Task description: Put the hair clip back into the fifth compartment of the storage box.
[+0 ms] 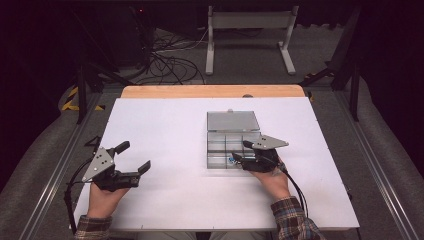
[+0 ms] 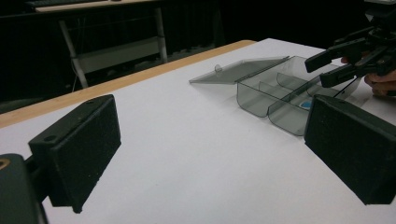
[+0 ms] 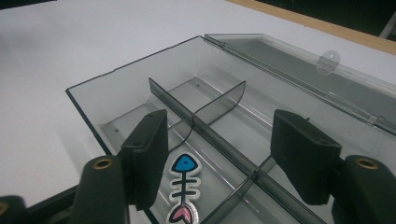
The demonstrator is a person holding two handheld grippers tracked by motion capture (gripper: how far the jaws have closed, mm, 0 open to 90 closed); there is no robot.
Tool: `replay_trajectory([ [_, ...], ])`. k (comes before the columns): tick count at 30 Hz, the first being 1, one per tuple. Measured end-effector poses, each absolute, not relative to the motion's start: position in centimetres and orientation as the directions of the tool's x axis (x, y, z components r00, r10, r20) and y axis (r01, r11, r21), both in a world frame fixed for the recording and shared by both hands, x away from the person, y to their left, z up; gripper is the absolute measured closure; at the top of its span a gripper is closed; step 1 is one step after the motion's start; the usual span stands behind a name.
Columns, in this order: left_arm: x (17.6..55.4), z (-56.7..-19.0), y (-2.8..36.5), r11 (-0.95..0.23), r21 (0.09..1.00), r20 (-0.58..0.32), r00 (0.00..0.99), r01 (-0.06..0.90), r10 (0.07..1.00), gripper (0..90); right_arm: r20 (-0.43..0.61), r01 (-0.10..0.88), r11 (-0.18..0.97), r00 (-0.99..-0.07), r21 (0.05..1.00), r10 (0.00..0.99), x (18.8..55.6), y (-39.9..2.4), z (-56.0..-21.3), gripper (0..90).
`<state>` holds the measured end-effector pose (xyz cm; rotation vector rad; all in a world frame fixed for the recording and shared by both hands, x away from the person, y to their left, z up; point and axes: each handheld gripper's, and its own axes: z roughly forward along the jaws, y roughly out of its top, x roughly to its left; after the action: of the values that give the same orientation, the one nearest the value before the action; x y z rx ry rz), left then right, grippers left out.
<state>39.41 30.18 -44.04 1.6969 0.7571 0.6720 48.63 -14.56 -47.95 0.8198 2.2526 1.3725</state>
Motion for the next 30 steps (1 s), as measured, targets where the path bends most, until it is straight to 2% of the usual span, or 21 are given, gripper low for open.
replay_trajectory([
  [10, 39.42, -44.01, 30.22, -0.189, 0.972, 0.058, 0.632, 0.142, 0.773, 4.3, 0.0, 0.289, 0.332, -0.755, 0.898, 0.656, 48.64, -14.7, -47.93, 24.1],
  [30, 39.4, -44.05, 30.12, -0.185, 0.972, 0.055, 0.627, 0.145, 0.777, 3.8, 0.011, 0.291, 0.319, -0.754, 0.902, 0.657, 48.62, -14.83, -47.9, 7.6],
])
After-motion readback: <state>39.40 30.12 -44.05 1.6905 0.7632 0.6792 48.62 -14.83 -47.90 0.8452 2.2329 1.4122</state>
